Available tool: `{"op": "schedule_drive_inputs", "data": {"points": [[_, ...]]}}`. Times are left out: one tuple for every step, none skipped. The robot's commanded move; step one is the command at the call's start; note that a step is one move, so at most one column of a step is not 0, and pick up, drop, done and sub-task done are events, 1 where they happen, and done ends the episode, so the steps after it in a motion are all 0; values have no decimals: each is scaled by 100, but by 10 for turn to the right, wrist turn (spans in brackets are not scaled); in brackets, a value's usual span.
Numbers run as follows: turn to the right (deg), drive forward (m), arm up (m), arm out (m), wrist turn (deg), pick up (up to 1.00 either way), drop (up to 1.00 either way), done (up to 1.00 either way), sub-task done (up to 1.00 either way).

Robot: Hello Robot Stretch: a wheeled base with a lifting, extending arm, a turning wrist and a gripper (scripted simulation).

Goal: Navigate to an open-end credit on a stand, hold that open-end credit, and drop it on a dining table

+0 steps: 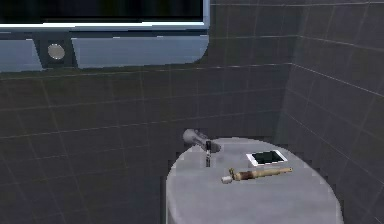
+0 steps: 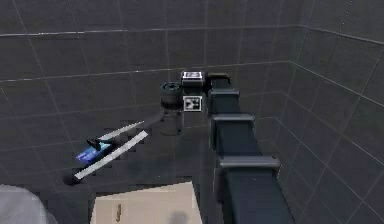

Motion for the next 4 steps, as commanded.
{"op": "schedule_drive_inputs", "data": {"points": [[0,0,0,0,-390,0,0,0,0],[0,0,0,-22,0,0,0,0,0],[-450,0,0,0,0,0,0,0,0],[-450,0,0,0,0,0,0,0,0]]}}
